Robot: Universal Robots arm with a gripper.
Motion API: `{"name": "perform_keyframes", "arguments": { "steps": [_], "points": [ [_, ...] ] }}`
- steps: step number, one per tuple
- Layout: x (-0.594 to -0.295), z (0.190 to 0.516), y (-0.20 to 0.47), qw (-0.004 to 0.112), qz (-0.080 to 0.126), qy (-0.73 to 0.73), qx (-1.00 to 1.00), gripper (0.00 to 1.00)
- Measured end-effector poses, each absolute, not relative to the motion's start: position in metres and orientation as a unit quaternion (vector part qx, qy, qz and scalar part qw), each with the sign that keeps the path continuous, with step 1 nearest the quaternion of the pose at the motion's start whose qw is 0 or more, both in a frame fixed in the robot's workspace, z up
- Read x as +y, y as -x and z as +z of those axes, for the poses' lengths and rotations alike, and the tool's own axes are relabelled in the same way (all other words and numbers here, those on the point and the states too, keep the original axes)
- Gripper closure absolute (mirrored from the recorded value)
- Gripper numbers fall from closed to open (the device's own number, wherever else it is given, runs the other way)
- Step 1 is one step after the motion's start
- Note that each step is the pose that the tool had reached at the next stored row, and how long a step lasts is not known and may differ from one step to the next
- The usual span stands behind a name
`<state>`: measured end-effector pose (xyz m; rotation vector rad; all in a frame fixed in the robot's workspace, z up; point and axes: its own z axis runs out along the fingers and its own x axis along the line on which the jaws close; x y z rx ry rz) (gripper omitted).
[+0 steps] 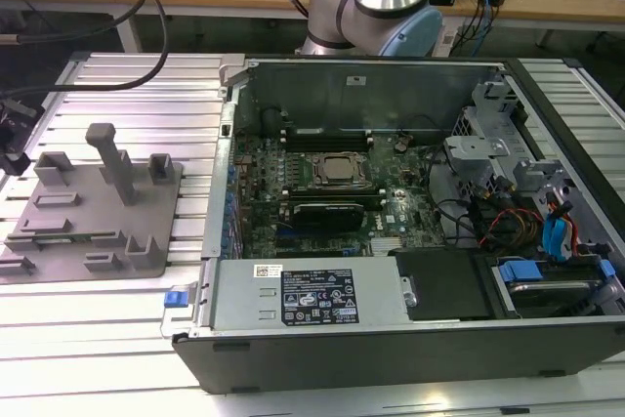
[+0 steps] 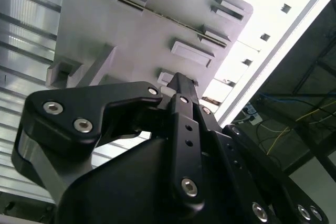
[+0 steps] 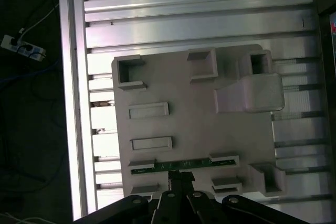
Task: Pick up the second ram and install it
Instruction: 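Reach for the second ram, then pick up the second ram and move it above second insertion slot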
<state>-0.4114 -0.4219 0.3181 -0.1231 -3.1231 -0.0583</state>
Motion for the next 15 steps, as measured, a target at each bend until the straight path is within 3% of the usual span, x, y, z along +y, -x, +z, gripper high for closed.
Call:
{"name": "perform_keyframes", "arguments": {
  "steps": [15],
  "points": [
    [-0.4219, 0.3177, 0.4115, 0.008, -0.019, 0.023, -1.000, 0.92]
  ]
}}
